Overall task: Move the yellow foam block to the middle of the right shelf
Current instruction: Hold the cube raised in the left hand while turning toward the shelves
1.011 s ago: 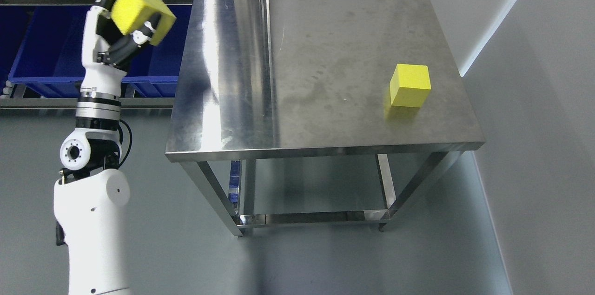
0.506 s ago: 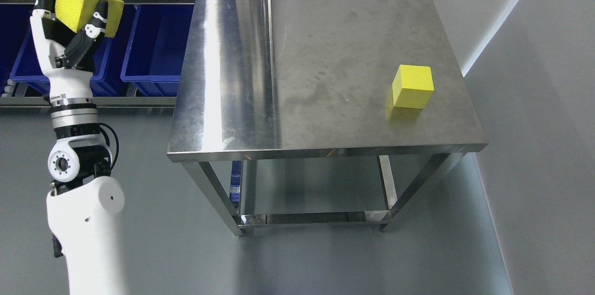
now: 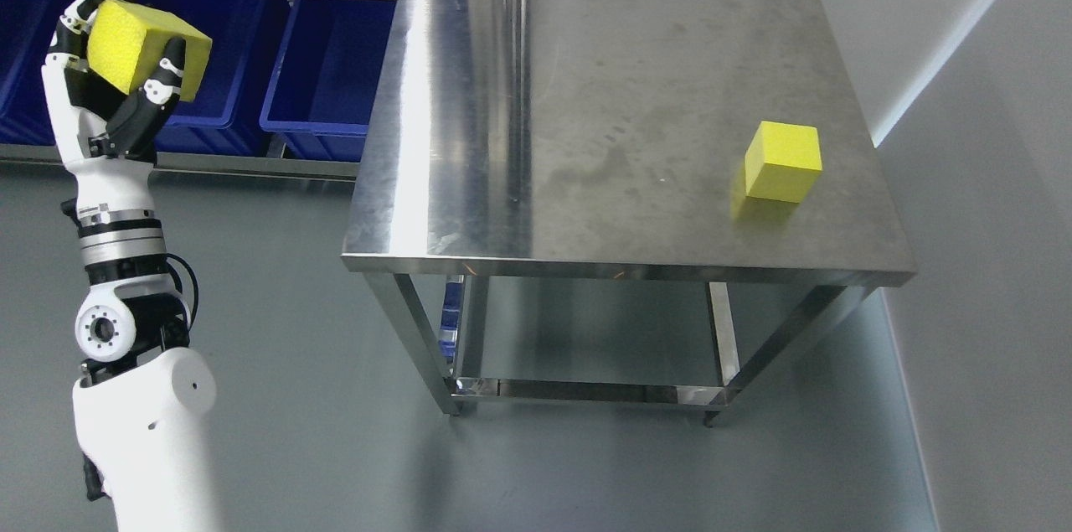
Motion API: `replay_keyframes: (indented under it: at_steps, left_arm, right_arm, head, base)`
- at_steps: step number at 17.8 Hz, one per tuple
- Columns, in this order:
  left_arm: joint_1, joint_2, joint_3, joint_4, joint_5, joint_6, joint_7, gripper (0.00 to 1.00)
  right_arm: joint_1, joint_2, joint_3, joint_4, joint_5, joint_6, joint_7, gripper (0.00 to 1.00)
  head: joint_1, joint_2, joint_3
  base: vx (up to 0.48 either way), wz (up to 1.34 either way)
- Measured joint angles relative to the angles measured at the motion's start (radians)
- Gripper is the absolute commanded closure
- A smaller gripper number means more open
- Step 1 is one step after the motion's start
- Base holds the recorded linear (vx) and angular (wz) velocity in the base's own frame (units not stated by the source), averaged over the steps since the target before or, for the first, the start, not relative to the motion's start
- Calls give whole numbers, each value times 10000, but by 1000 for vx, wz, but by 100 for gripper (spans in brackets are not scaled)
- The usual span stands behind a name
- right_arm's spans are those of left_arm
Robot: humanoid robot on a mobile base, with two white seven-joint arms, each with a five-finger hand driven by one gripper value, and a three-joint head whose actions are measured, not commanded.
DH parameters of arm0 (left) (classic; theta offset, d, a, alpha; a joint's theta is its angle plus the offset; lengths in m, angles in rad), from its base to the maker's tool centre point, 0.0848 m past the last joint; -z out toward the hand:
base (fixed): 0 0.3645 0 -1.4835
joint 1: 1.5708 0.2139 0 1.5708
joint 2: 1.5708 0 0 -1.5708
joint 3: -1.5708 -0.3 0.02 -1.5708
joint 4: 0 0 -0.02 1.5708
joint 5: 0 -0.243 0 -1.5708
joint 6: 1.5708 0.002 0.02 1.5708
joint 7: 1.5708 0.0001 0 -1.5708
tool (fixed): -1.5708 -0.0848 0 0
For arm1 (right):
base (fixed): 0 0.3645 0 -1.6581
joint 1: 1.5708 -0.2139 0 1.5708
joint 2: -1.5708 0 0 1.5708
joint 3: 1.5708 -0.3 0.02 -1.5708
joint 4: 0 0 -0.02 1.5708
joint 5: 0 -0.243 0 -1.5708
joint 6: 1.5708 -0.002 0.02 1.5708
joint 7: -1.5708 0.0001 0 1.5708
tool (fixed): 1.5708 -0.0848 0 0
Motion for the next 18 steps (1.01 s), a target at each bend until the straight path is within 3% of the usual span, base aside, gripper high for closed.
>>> replay_keyframes:
  at_steps: [18]
  left_arm:
    - [1014,-51,-277,-144,-180,-529,-51,86]
  right_arm:
    - [-1,0,0,0,0,0,0,0]
  head:
    - [0,-2,0]
  base:
    - [-35,748]
